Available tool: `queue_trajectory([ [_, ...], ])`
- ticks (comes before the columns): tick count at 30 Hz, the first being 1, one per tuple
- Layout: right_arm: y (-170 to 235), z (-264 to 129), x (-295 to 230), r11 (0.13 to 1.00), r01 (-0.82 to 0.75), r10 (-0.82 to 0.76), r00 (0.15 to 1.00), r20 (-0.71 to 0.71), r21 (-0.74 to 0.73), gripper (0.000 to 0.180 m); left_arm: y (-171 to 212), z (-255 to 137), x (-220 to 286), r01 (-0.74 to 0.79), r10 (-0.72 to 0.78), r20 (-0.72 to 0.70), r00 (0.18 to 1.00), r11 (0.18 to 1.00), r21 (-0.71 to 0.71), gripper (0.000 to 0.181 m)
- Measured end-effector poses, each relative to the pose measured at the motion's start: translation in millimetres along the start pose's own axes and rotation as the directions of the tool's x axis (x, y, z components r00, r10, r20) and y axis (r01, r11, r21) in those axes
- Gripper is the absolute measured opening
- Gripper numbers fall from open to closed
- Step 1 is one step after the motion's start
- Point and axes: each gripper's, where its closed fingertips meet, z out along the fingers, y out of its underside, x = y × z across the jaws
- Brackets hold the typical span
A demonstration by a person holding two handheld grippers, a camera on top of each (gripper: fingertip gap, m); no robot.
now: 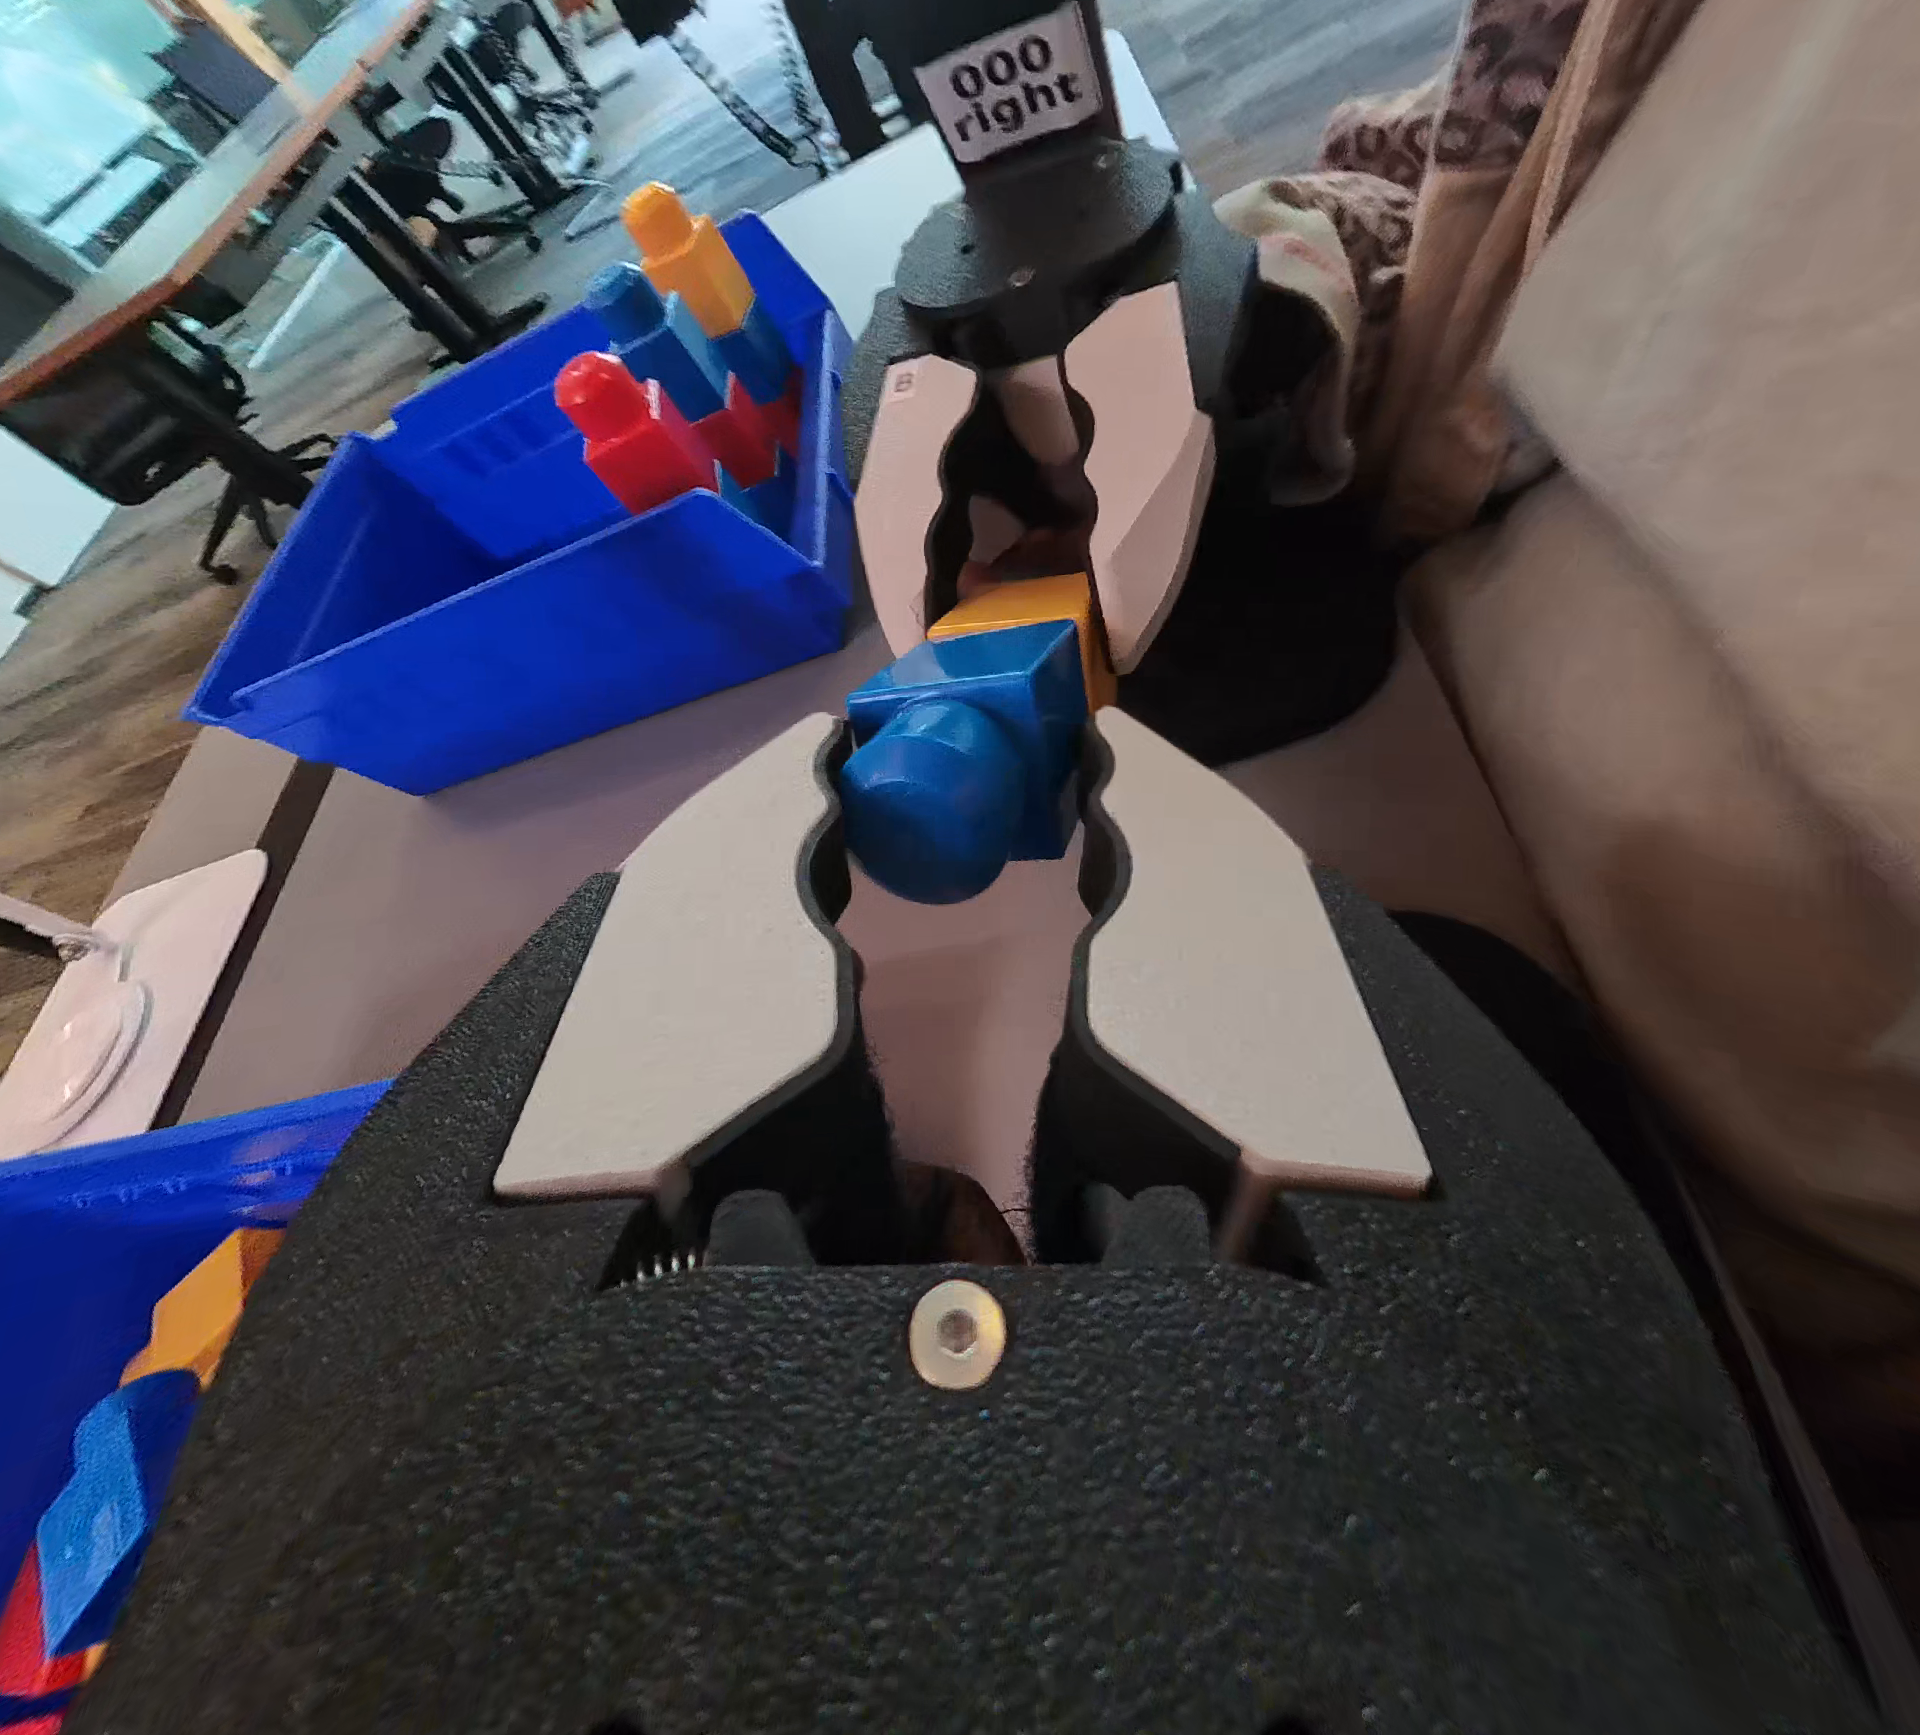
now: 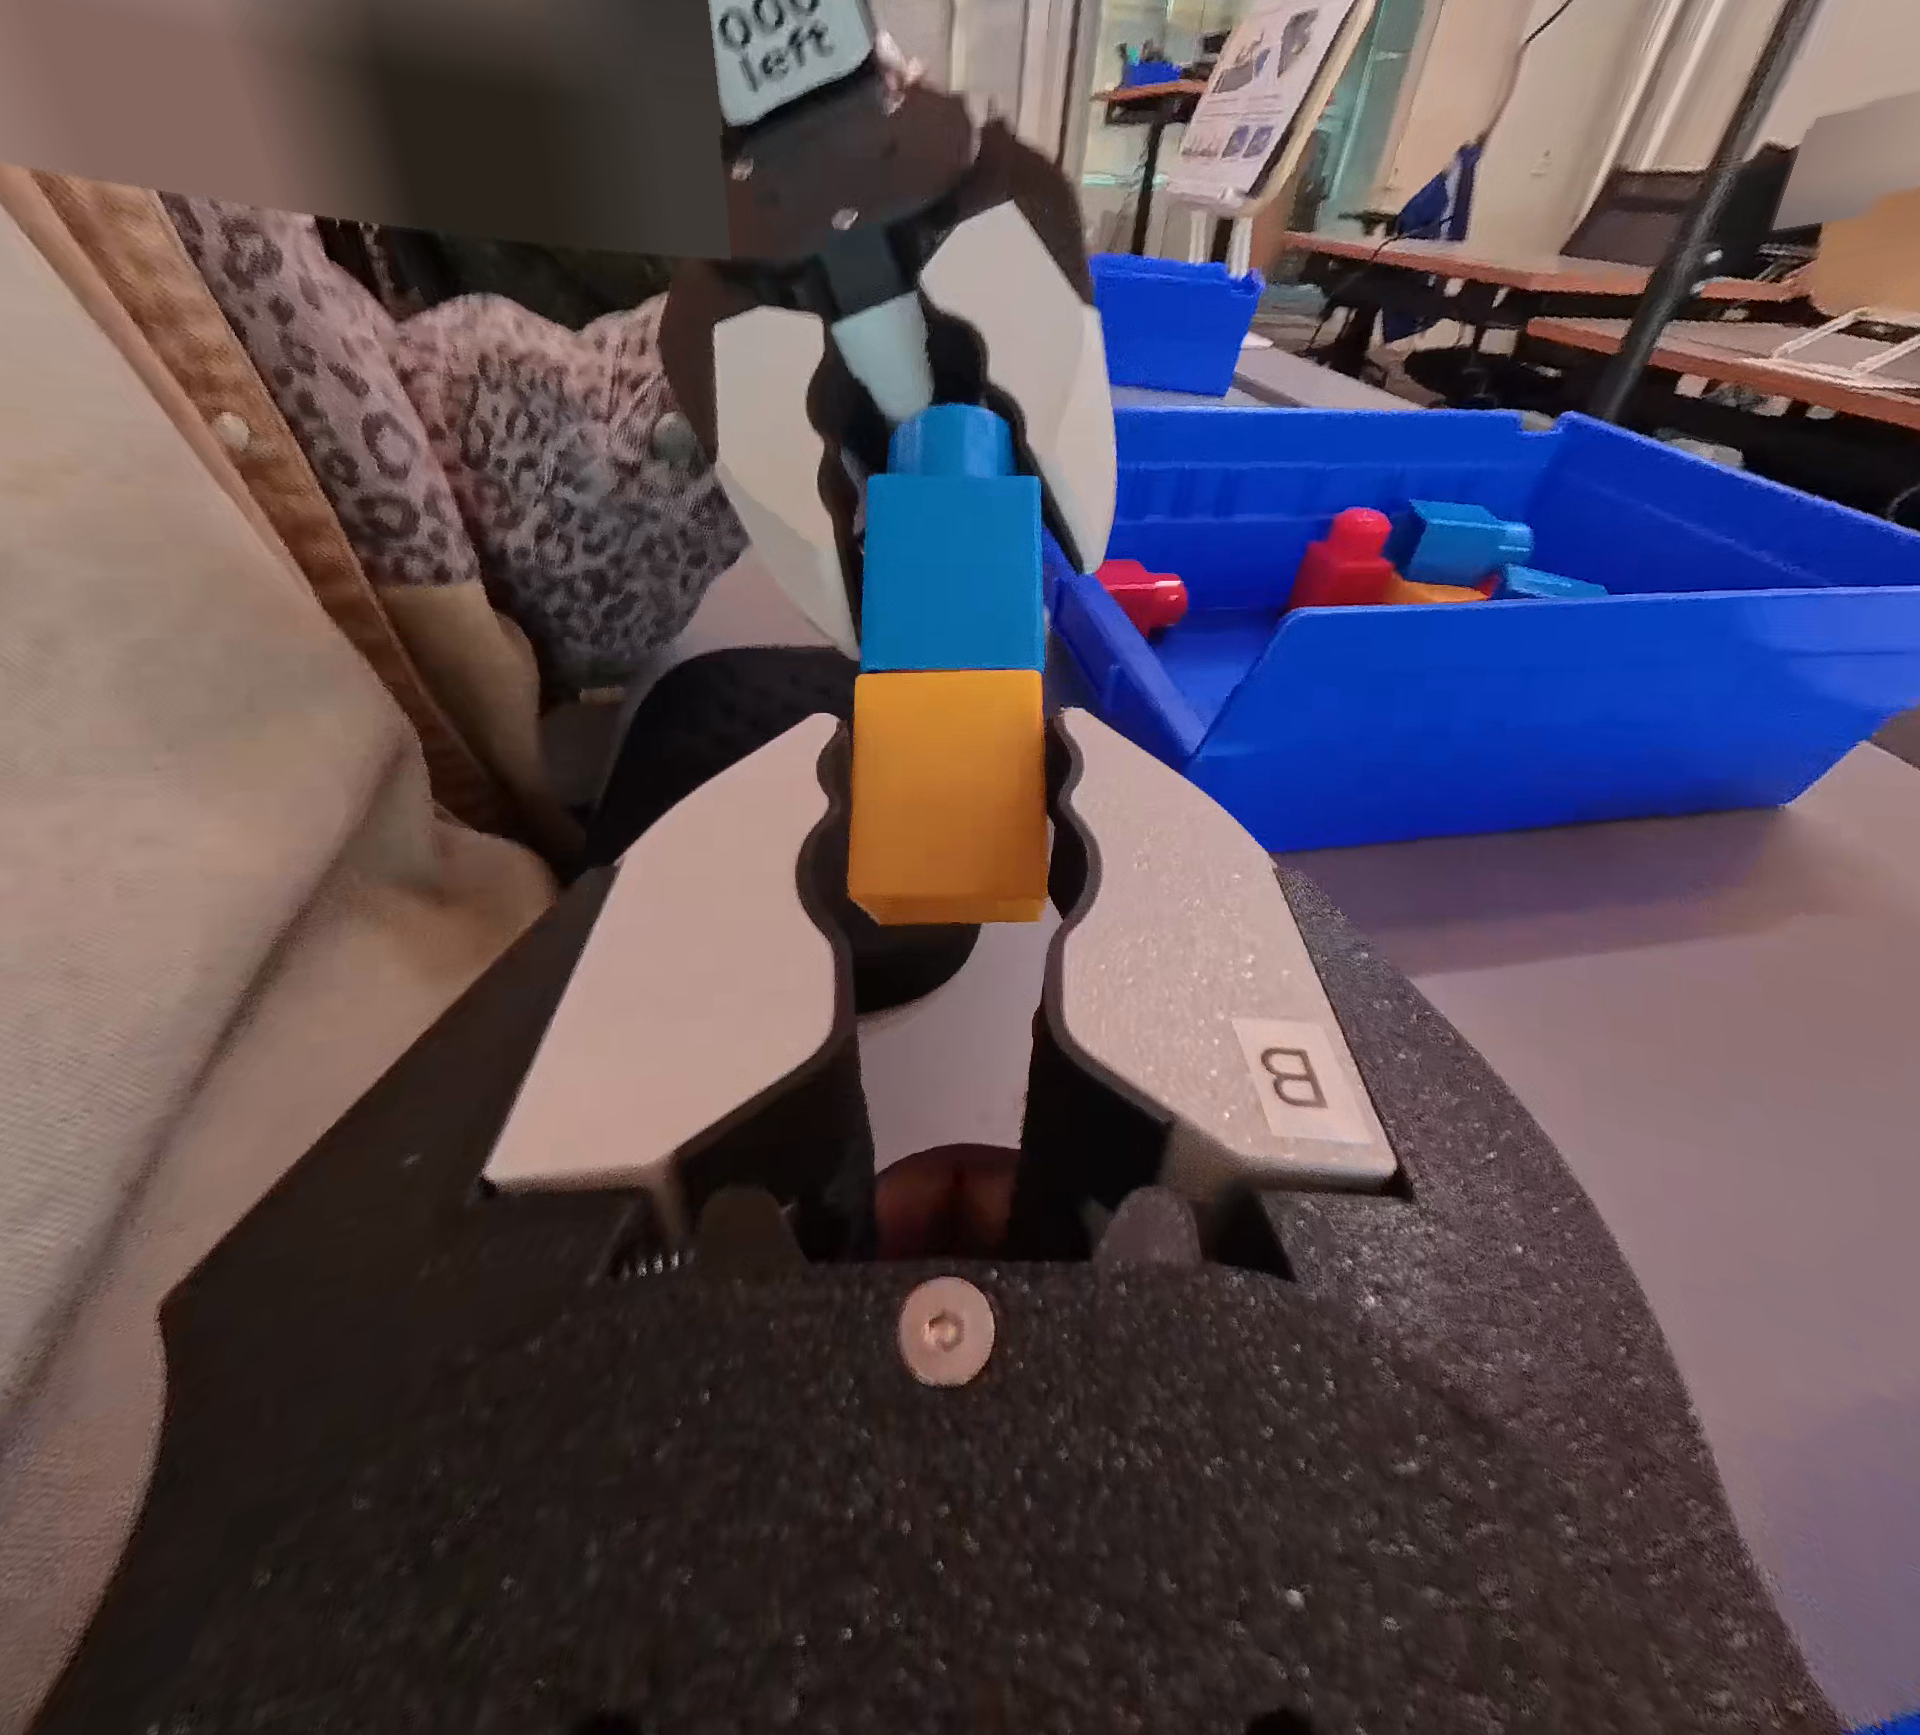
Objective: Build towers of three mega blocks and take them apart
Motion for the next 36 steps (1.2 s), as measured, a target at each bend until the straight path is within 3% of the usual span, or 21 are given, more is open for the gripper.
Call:
queue_trajectory([
  [3,-24.7,-10.4,12.2,0.974,-0.128,0.133,0.991,-0.012,0.185,0.036,-15.5,-2.4,-12.2,0.11,-0.119,0.057,0.991,0.983,0.149,0.038],
  [6,-37.7,-23.1,27.0,0.884,-0.346,0.345,0.937,0.06,0.314,0.044,-27.9,-6.0,-25.9,0.243,-0.285,0.086,0.955,0.912,0.33,0.037],
  [9,-41.2,-25.6,25.8,0.819,-0.476,0.446,0.879,0.167,0.32,0.044,-31.7,-4.3,-30.5,0.387,-0.437,0.023,0.899,0.818,0.426,0.037],
  [11,-38.7,-25.0,27.8,0.831,-0.458,0.439,0.888,0.135,0.315,0.038,-30.9,-1.5,-33.0,0.452,-0.504,-0.006,0.864,0.769,0.453,0.037],
  [17,-37.8,-25.5,22.8,0.802,-0.523,0.484,0.852,0.201,0.288,0.035,-39.6,-1.9,-35.3,0.526,-0.581,-0.08,0.81,0.66,0.536,0.037],
  [20,-36.9,-27.6,26.6,0.79,-0.537,0.501,0.844,0.192,0.296,0.035,-35.4,2.3,-33.8,0.505,-0.569,-0.033,0.822,0.701,0.504,0.037],
  [36,-35.6,-25.1,16.7,0.851,-0.439,0.405,0.898,0.172,0.289,0.035,-33.7,0.0,-23.6,0.511,-0.549,-0.052,0.834,0.734,0.447,0.036],
])
